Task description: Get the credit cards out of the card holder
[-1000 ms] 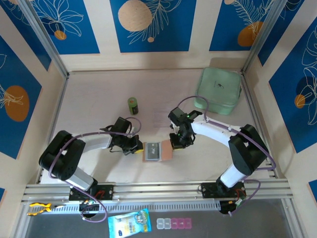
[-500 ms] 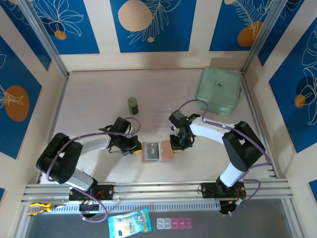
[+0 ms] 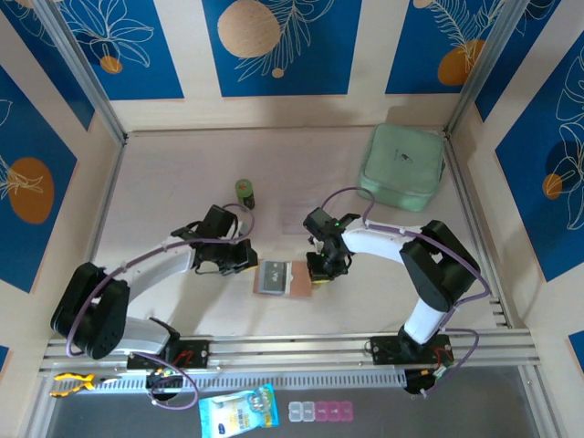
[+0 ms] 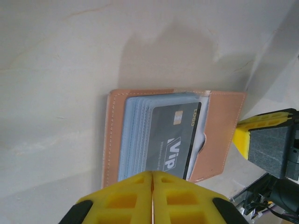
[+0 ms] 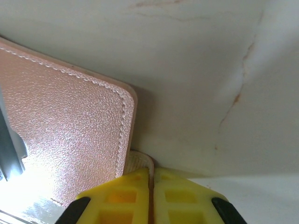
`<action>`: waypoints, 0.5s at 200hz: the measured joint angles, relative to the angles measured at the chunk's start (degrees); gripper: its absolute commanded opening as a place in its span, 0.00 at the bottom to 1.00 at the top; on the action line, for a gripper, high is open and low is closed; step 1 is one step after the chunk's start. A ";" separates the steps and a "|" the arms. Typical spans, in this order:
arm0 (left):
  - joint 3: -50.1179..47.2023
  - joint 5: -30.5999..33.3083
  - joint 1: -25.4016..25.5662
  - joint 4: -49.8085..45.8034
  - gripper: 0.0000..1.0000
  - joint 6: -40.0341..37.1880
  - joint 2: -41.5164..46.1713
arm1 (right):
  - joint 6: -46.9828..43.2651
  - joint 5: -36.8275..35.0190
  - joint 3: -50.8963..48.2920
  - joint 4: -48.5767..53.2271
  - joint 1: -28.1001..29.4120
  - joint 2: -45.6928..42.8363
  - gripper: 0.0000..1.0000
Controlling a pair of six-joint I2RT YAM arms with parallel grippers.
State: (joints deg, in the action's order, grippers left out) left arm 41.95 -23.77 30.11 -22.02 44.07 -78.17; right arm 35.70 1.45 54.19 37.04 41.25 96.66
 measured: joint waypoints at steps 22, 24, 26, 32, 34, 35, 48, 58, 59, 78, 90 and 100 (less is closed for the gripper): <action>0.74 0.28 0.00 -1.03 0.10 -0.57 0.13 | -0.02 -0.13 0.02 0.00 0.00 -0.02 0.10; 0.74 0.26 0.02 -0.98 0.10 -0.52 0.13 | -0.02 -0.13 0.02 0.00 0.00 -0.02 0.10; 0.74 0.26 0.02 -0.98 0.10 -0.52 0.13 | -0.02 -0.15 0.02 0.00 0.00 -0.02 0.10; 0.74 0.20 0.09 -0.98 0.10 -0.50 0.11 | -0.02 -0.17 0.02 0.00 0.00 -0.02 0.10; 0.74 0.15 0.13 -0.98 0.10 -0.48 0.11 | -0.02 -0.20 0.02 0.00 0.00 -0.02 0.10; 0.74 0.13 0.13 -0.98 0.11 -0.48 0.11 | -0.02 -0.20 0.02 0.00 0.00 -0.02 0.10; 1.01 -0.24 0.98 -0.85 0.11 -0.04 -0.35 | -0.02 -0.22 0.02 0.00 -0.02 -0.07 0.10; 1.73 -0.48 1.95 -0.70 0.11 0.26 -1.42 | -0.02 -0.39 0.02 0.00 -0.15 -0.11 0.10; 1.86 -0.48 2.16 -0.70 0.11 0.28 -1.64 | -0.02 -0.39 0.02 0.00 -0.17 -0.11 0.10; 4.44 -1.03 5.44 0.15 0.11 0.57 -4.94 | -0.04 -0.44 0.04 0.00 -0.66 -0.11 0.10; 6.32 -1.29 7.48 0.68 0.11 0.59 -7.02 | -0.07 -0.44 0.07 -0.02 -1.01 -0.11 0.10; 7.78 -1.55 9.05 1.22 0.11 0.66 -8.72 | -0.07 -0.44 0.07 0.00 -1.22 -0.11 0.10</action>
State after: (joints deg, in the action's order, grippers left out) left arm 49.74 -25.32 39.16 -20.80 44.73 -86.89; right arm 35.64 1.02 54.26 37.04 40.03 96.55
